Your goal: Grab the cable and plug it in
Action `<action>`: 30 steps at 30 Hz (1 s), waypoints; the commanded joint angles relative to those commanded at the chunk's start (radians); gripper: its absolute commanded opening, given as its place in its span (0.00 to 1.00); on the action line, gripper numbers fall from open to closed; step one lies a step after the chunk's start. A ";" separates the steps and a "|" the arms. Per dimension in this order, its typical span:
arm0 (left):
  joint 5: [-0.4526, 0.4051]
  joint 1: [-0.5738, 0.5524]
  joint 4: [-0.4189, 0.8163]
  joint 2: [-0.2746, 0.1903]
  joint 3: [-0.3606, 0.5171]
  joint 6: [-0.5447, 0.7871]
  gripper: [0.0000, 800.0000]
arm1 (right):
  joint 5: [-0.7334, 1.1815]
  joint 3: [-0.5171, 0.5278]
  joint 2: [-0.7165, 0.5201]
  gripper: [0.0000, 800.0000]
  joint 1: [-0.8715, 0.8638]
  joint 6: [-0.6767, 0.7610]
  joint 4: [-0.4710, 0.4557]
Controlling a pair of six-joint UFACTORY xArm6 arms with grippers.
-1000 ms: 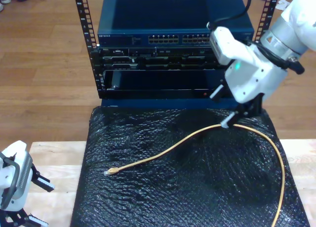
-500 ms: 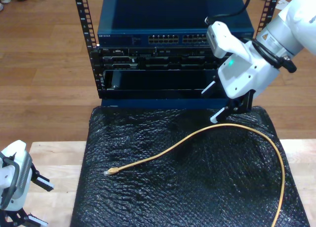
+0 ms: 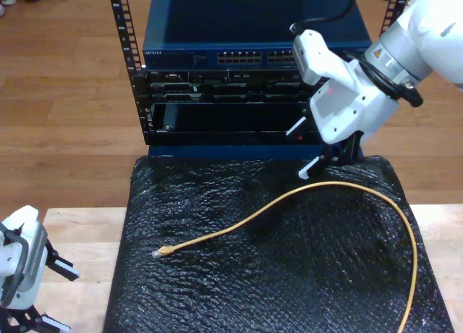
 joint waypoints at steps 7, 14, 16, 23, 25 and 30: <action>0.000 0.000 0.000 0.002 0.000 0.000 1.00 | -0.135 0.011 0.012 0.97 0.104 0.031 0.014; 0.000 0.000 0.000 0.002 0.002 0.000 1.00 | -0.192 0.011 0.044 0.97 0.198 0.146 -0.127; 0.000 0.000 0.000 0.002 0.002 0.000 1.00 | -0.206 0.009 0.060 0.97 0.229 0.163 -0.155; 0.000 0.000 0.000 0.002 0.000 0.000 1.00 | -0.253 0.015 0.081 0.97 0.324 0.204 -0.222; 0.000 0.000 0.000 0.002 0.000 0.000 1.00 | -0.270 0.014 0.095 0.97 0.356 0.238 -0.272; 0.000 0.000 0.000 0.003 0.000 0.000 1.00 | -0.330 0.015 0.140 0.97 0.462 0.364 -0.454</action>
